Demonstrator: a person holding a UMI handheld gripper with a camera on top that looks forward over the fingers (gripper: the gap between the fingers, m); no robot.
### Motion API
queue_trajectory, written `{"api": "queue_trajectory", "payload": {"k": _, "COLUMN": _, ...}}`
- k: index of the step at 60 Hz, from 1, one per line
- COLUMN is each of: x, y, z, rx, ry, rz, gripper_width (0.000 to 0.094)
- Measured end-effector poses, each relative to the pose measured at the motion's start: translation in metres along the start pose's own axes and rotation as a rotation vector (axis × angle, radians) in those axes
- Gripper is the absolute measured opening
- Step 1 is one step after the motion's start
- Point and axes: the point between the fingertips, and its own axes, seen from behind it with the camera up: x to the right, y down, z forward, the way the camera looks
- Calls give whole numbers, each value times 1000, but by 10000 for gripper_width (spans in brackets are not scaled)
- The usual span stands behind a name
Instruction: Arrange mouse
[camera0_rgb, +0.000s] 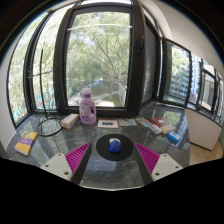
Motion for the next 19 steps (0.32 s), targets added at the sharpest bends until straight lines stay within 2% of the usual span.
{"api": "queue_trajectory", "payload": {"k": 19, "x": -8, "y": 4, "z": -36, "rx": 7, "ry": 9, "rz": -21, "gripper_width": 855}}
